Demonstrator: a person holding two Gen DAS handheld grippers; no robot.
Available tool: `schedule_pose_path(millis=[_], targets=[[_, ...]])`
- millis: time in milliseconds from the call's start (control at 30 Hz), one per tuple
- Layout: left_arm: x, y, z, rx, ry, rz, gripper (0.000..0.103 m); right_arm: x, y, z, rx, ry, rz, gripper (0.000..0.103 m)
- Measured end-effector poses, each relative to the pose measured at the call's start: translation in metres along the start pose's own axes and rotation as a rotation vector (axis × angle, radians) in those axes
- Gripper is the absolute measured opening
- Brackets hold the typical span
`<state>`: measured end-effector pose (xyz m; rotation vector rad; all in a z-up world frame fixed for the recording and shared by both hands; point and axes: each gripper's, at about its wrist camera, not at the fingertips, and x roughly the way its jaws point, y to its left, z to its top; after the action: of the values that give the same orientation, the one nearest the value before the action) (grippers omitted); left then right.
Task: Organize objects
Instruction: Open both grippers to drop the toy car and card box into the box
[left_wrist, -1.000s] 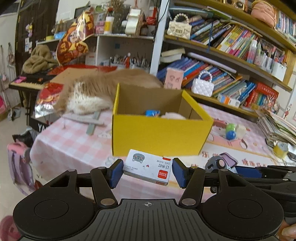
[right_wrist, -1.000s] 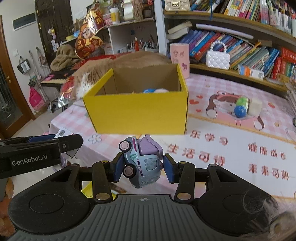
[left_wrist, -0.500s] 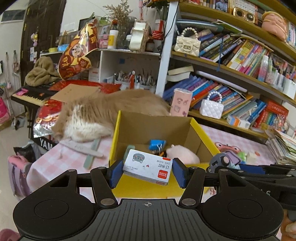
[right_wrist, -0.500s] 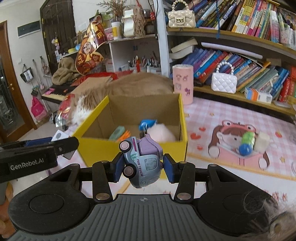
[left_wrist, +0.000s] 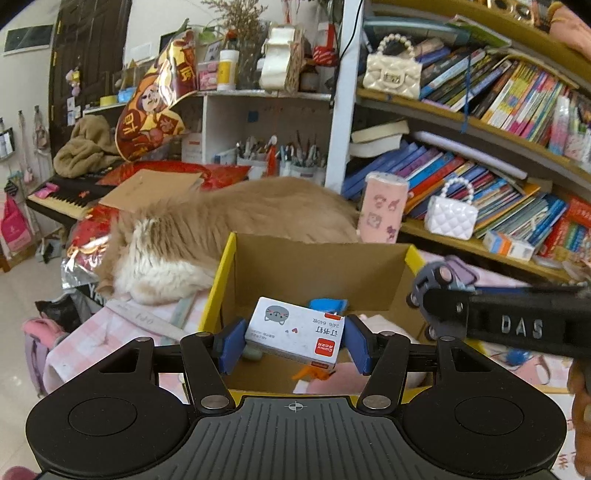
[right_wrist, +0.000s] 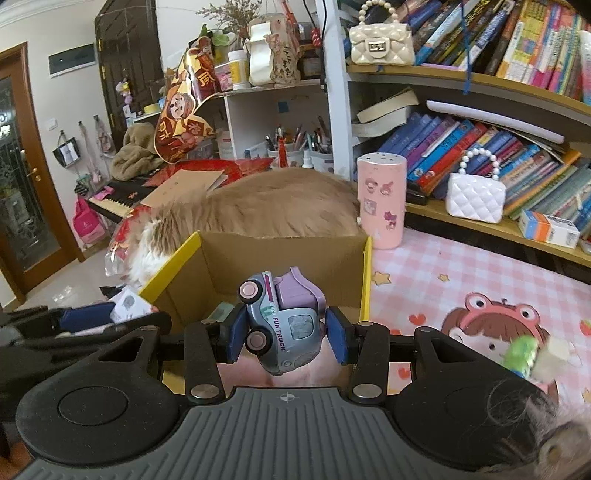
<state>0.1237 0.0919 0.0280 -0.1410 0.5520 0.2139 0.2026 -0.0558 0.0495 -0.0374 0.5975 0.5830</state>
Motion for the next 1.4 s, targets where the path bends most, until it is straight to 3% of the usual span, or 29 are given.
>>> schedule_pose_path(millis=[367,833,1033,1167,1300,1400], targets=[[0.042,-0.013,-0.012,0.047,0.138,0.045,0.057,0.072,-0.011,0.009,-0.002,0.123,0.068,0.042],[0.052,-0.017,-0.013,0.060,0.165,0.074,0.059,0.112,0.011,0.002,-0.126,0.276,0.157,0.043],[0.051,-0.016,-0.012,0.061,0.169,0.069,0.060,0.110,0.012,0.004,-0.122,0.267,0.151,0.044],[0.046,-0.017,-0.013,0.058,0.154,0.043,0.067,0.098,0.007,0.010,-0.094,0.216,0.164,0.051],[0.038,-0.015,-0.011,0.052,0.128,0.044,0.068,0.083,0.006,0.018,-0.076,0.166,0.152,0.051],[0.027,-0.011,-0.008,0.054,0.089,0.051,0.075,0.069,0.004,0.022,-0.049,0.124,0.134,0.051]])
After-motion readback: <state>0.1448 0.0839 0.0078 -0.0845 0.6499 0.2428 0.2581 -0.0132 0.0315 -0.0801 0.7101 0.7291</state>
